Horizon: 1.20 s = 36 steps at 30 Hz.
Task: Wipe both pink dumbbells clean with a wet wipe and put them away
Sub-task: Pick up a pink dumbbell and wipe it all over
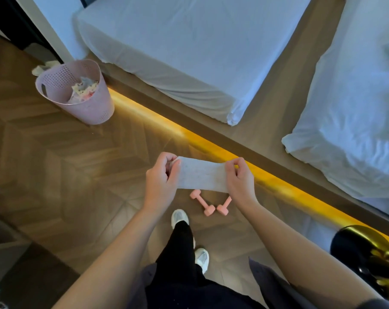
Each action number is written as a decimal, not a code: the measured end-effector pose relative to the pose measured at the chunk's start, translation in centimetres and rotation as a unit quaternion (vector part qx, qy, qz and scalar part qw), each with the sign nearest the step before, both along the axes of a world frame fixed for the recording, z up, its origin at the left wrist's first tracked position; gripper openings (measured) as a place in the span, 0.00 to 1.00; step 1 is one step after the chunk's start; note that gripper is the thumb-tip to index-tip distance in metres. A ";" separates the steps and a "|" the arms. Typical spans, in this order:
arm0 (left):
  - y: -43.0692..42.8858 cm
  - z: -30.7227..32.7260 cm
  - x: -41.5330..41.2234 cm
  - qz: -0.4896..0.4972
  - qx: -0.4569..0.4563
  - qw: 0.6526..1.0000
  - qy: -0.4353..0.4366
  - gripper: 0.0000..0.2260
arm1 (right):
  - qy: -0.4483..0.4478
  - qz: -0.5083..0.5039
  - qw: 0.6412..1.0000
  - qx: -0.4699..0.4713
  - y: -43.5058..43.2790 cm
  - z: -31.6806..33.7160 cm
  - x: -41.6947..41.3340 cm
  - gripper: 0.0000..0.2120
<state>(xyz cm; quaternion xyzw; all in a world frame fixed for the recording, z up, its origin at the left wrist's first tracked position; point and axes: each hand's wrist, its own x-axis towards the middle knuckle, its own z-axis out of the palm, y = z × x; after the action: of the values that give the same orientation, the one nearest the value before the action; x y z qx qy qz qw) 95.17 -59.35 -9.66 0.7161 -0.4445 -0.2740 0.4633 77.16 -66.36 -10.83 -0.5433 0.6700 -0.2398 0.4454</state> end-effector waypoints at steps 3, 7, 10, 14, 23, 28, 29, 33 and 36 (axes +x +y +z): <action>-3.6 -0.7 0.1 0.008 0.013 1.000 0.022 0.04 | 0.021 0.005 1.000 0.001 -3.5 0.1 0.2 0.09; -9.0 -1.4 1.2 0.014 0.034 0.998 0.043 0.04 | 0.018 -0.015 1.000 0.004 -8.4 0.5 0.9 0.09; -13.0 -1.0 2.5 0.007 0.051 0.997 0.057 0.03 | 0.017 -0.033 0.999 -0.004 -11.6 1.0 2.1 0.08; -16.3 -0.4 4.6 0.010 0.081 0.992 0.092 0.02 | 0.018 -0.034 0.999 -0.011 -14.7 1.2 3.7 0.09; -18.6 -1.8 8.3 0.101 0.133 0.979 0.116 0.03 | 0.010 0.092 0.996 0.005 -22.0 0.2 8.9 0.09; -19.8 -3.0 10.2 0.230 0.131 0.958 0.110 0.06 | 0.032 0.237 0.971 0.000 -28.0 -1.4 14.9 0.09; -20.2 -3.4 10.4 0.263 0.132 0.949 0.112 0.07 | 0.032 0.271 0.962 -0.009 -29.3 -1.8 16.2 0.09; -22.8 -4.8 9.3 0.409 0.147 0.890 0.139 0.09 | 0.042 0.444 0.895 -0.021 -34.8 -2.7 20.5 0.10; -25.1 -4.7 7.3 0.496 0.152 0.839 0.165 0.09 | 0.063 0.552 0.831 -0.026 -38.3 -2.5 22.6 0.09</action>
<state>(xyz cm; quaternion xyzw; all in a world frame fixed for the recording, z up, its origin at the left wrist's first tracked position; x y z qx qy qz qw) 102.43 -84.46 -14.36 0.8463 0.1004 -0.1863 0.4888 99.78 -104.63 -13.31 -0.8481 0.2788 0.0638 0.4460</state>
